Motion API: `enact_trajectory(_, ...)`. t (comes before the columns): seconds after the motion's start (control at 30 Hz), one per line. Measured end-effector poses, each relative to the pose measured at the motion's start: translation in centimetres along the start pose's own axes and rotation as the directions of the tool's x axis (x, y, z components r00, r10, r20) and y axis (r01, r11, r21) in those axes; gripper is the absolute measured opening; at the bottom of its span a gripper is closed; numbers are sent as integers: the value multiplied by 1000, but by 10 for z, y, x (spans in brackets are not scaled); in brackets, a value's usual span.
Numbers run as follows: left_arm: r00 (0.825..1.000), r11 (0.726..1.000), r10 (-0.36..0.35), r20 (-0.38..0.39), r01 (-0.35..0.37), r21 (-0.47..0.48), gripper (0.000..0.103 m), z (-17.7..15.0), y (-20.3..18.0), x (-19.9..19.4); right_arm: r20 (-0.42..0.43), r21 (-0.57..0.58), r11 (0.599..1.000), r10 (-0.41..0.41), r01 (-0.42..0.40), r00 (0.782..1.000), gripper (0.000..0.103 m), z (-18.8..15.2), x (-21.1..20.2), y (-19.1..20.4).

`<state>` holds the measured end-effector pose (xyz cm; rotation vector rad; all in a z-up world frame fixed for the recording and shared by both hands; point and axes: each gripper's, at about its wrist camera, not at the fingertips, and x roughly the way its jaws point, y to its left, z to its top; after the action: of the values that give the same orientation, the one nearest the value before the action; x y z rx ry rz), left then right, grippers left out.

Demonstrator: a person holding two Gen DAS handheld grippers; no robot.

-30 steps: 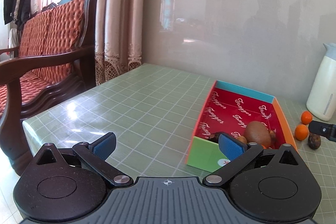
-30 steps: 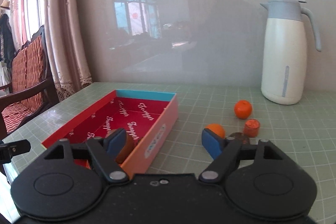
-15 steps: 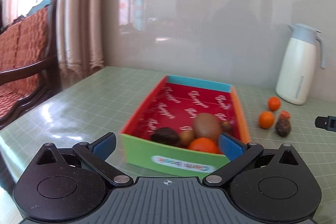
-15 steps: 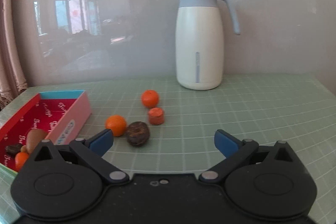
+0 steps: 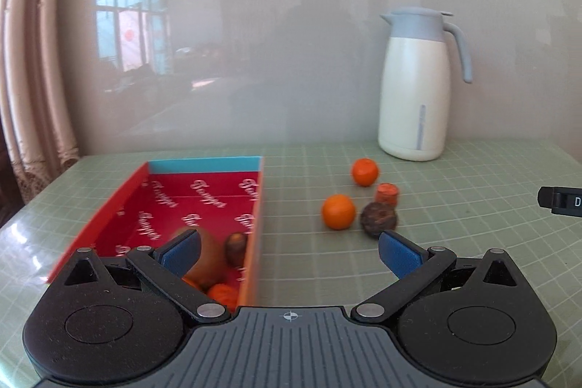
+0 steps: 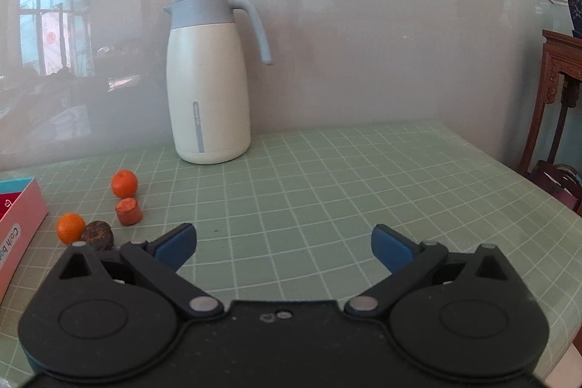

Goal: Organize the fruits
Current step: 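Reach the left gripper to the mandarin and close on it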

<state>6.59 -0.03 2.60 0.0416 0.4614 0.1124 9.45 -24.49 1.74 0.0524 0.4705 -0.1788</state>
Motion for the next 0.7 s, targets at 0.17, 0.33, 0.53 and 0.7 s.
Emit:
enact_trajectory(0.17,999,999,-37,-17,37,35,103,5,-30,21,2,41,999,-12,12,1000,103,-1,-2,-17)
enact_trajectory(0.33,997,996,-64,-33,66,58,103,6,-56,41,8,50,999,-11,10,1000,103,-2,-4,-28)
enact_trajectory(0.53,996,994,-85,-39,87,60,102,9,-64,63,7,74,997,-3,3,1000,103,-2,-6,-42)
enact_trajectory(0.7,996,996,-83,-45,84,32,88,13,-56,81,12,94,995,13,-14,1000,103,-1,-9,-50)
